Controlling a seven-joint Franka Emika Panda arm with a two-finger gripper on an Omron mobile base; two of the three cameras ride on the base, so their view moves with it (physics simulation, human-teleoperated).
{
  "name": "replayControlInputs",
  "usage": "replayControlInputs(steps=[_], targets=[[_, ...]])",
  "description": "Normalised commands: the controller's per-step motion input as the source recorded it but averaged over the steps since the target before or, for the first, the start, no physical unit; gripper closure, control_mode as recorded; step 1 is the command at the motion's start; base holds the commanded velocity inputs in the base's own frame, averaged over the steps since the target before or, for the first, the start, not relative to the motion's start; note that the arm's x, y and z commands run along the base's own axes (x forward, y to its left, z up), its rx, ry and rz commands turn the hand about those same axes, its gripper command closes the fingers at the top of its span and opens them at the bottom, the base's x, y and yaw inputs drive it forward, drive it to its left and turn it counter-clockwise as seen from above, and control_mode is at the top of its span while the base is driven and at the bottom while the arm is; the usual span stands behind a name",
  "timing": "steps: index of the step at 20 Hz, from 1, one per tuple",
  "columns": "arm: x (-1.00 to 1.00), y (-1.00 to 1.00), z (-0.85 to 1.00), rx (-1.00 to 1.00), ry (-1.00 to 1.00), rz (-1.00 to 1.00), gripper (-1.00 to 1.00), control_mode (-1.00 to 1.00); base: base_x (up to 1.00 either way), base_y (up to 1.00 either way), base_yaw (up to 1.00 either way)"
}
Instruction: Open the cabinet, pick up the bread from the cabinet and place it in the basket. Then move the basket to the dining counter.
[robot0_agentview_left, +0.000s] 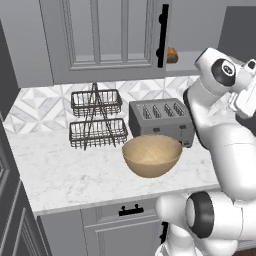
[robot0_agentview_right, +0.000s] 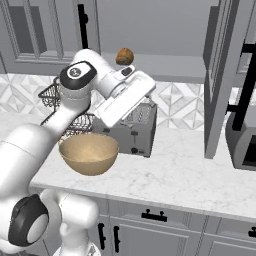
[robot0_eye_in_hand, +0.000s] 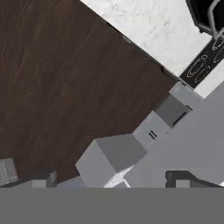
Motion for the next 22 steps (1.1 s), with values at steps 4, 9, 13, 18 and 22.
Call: replayControlInputs(steps=[4,9,13,18,22], targets=[[0.34,0.61,-1.00,0.64,-0.39,-0.31,-1.00,-1.00,0.00,0.00,0.00],[0.34,0.52,-1.00,0.83,-0.44,-0.31,-1.00,-1.00,0.00,0.00,0.00],[0.53,0.67,-0.78,0.59,-0.58,-0.31,-1.00,-1.00,0.00,0.00,0.00],[0.39,1.00,0.14,0.12,-0.75,-0.22,-1.00,-1.00,0.00,0.00,0.00],[0.22,0.85,0.97,-0.33,-0.56,-0.01,-1.00,-1.00,0.00,0.00,0.00]])
